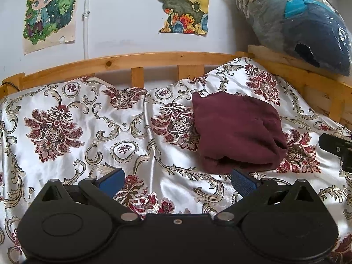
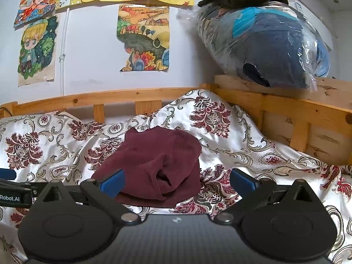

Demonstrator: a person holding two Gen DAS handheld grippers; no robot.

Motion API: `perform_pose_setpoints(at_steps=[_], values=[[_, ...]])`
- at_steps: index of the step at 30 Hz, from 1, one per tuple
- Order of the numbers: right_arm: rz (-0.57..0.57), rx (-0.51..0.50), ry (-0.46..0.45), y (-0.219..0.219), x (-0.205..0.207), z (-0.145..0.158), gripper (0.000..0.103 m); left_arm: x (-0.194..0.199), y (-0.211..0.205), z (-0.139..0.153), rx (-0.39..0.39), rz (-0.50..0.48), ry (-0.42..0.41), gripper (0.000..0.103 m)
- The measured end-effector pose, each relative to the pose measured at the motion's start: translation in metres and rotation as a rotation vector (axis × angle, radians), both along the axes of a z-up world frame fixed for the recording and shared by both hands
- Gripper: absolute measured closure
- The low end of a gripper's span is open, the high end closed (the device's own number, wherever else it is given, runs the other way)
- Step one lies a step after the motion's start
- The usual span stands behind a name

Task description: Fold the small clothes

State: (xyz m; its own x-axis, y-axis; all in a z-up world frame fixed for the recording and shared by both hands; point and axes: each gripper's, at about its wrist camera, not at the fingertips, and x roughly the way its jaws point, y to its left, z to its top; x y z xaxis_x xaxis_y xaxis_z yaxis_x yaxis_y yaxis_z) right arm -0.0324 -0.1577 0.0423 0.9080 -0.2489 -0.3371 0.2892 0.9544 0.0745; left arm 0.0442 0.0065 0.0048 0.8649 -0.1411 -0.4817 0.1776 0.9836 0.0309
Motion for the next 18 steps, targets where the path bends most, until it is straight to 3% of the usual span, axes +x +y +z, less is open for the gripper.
perform_pose_setpoints(at_steps=[18], values=[[-0.001, 0.0, 0.001, 0.0006, 0.0, 0.0006, 0.0, -0.0015, -0.0005, 0.0001, 0.007, 0.002, 0.002, 0.001]])
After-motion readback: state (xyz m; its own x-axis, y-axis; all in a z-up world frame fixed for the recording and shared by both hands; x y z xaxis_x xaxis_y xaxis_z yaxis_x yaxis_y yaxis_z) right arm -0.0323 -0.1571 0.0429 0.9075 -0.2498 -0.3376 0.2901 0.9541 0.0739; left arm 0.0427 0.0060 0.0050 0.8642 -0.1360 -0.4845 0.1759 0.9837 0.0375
